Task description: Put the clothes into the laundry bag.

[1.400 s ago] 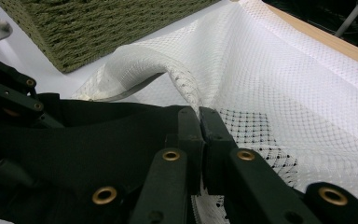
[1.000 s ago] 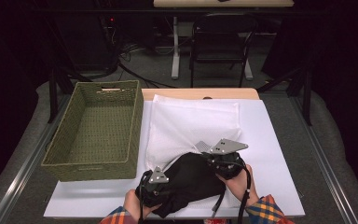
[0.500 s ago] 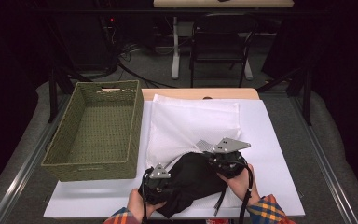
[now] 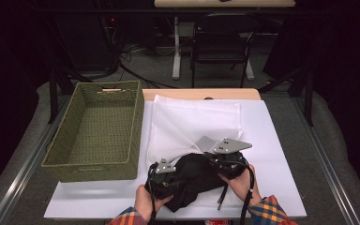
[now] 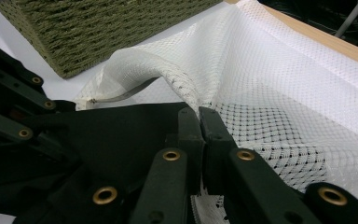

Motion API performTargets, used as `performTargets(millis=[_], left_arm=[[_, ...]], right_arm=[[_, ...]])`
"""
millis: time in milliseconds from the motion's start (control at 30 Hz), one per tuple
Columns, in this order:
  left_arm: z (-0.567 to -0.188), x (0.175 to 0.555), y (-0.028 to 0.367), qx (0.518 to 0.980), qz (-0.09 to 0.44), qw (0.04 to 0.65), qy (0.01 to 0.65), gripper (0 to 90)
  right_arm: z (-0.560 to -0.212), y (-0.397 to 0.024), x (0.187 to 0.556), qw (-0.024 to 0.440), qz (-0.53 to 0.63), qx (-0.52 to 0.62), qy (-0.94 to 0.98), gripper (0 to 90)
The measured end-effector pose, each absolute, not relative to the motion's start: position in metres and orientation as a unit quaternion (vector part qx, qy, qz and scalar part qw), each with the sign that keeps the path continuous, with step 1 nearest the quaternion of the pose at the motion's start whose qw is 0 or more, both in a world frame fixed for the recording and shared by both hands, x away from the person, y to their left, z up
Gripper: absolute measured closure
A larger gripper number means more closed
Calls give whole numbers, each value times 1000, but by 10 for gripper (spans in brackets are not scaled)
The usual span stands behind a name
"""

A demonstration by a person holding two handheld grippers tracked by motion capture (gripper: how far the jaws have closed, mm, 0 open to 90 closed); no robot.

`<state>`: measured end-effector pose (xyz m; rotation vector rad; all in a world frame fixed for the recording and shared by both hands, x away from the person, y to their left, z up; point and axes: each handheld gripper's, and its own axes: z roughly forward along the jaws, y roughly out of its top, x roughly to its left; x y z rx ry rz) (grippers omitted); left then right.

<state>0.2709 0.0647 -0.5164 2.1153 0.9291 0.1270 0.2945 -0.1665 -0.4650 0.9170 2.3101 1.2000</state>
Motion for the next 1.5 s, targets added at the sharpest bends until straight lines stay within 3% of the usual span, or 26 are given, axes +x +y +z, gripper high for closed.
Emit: performTargets(millis=[200,367,433,700,767,967,1067,1133,1233,1333,1500], left_arm=[[-527,274,65,851,63,378,359,754],[-527,276,68,862,64,359,353,446],[-526,273,70,865,65,357,347,362],[-518,252,74,884,87,344,304,178],[-523,250,69,892,93,329,296,166],[-544,250,59,898,106,313,290,228],[-549,248,59,894,114,327,283,377],[-550,247,61,889,120,339,282,550],[-549,250,64,885,111,348,288,703],[-545,253,66,882,99,351,297,777],[-534,256,68,871,83,369,314,816]], right_arm=[[-466,-166,294,191,419,324,826,885],[-467,-167,294,190,418,327,826,885],[-467,-167,294,191,418,326,826,885],[-467,-167,294,190,418,327,826,885],[-466,-167,294,191,418,327,826,885],[-468,-165,295,188,417,328,826,885],[-469,-165,295,187,416,328,827,884],[-469,-166,295,187,417,329,826,884],[-469,-165,295,186,417,330,826,884],[-469,-165,295,186,417,329,826,885],[-466,-165,295,188,421,329,824,884]])
